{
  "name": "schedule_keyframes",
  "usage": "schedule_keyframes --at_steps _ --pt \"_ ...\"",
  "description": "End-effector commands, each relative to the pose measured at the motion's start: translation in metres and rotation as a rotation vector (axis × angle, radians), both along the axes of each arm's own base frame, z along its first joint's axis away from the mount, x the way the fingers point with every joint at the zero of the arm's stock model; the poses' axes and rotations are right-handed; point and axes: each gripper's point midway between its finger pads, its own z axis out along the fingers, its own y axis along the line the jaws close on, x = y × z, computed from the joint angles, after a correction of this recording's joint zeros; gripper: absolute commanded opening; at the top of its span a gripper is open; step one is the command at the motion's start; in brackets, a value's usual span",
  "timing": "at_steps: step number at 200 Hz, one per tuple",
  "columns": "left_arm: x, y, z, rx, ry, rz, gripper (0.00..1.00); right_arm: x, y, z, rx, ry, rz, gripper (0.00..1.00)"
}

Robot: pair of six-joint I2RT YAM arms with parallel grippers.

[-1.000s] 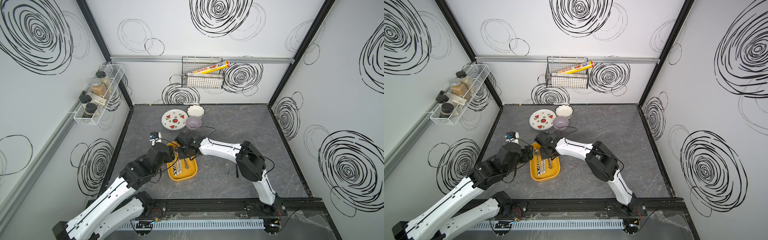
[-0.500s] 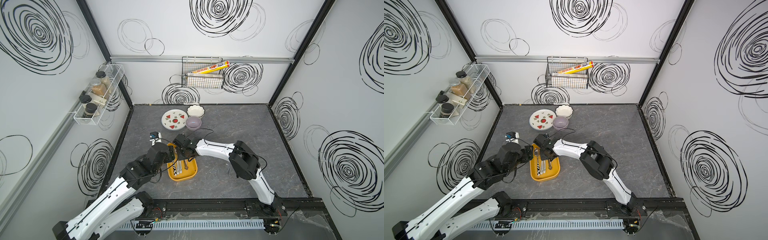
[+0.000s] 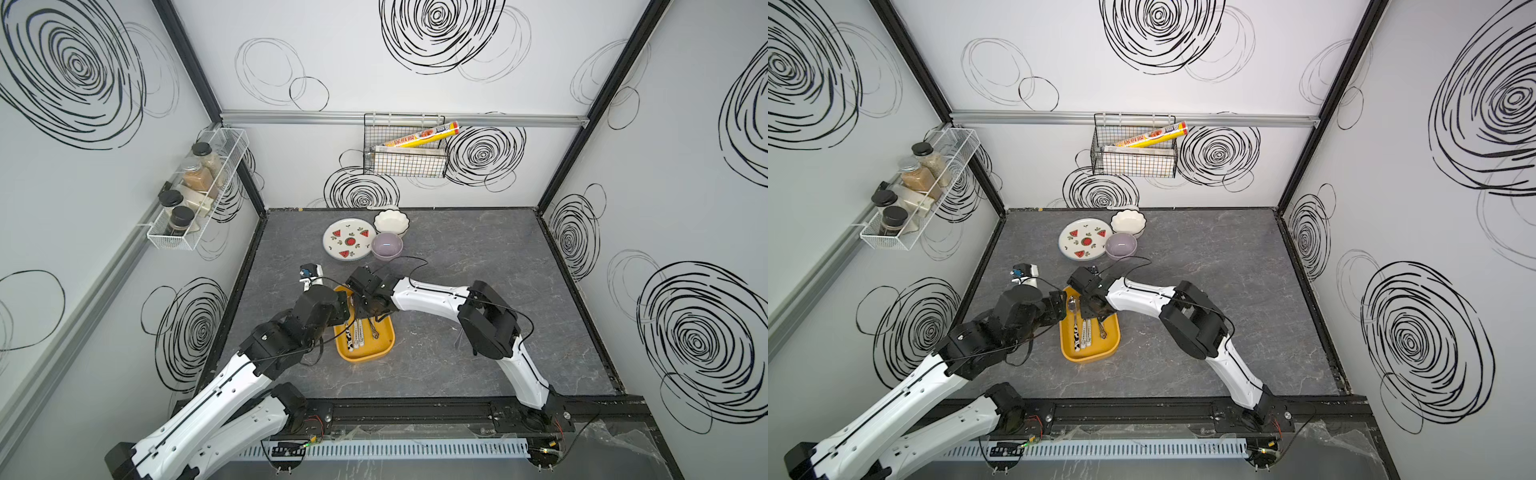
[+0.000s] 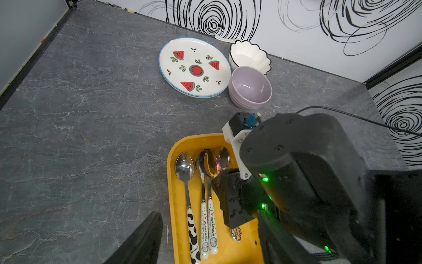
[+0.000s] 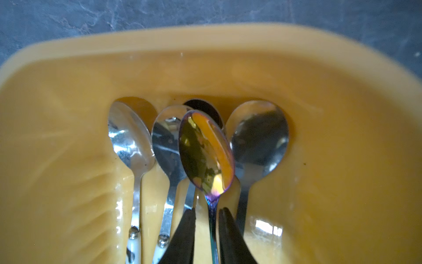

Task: Put the spoon into the storage box
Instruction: Place the spoon in the storage box.

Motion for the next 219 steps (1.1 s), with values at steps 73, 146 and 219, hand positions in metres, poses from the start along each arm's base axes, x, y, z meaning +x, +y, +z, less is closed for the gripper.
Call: schedule_keyframes --at_steps 73,146,219 --pt "0.004 -0.007 -0.003 -0.003 -0.001 -0.023 0.73 0.042 -0.147 0.109 0.048 -0.281 -0.187 0.26" --pt "0.004 -0.081 -0.027 -0.013 0.107 -0.251 0.73 0.043 -0.386 0.063 -0.079 -0.348 -0.631 0.33" --pt "0.004 -0.259 -0.077 0.032 0.218 -0.513 0.7 0.027 -0.466 0.02 -0.1 -0.291 -0.904 0.37"
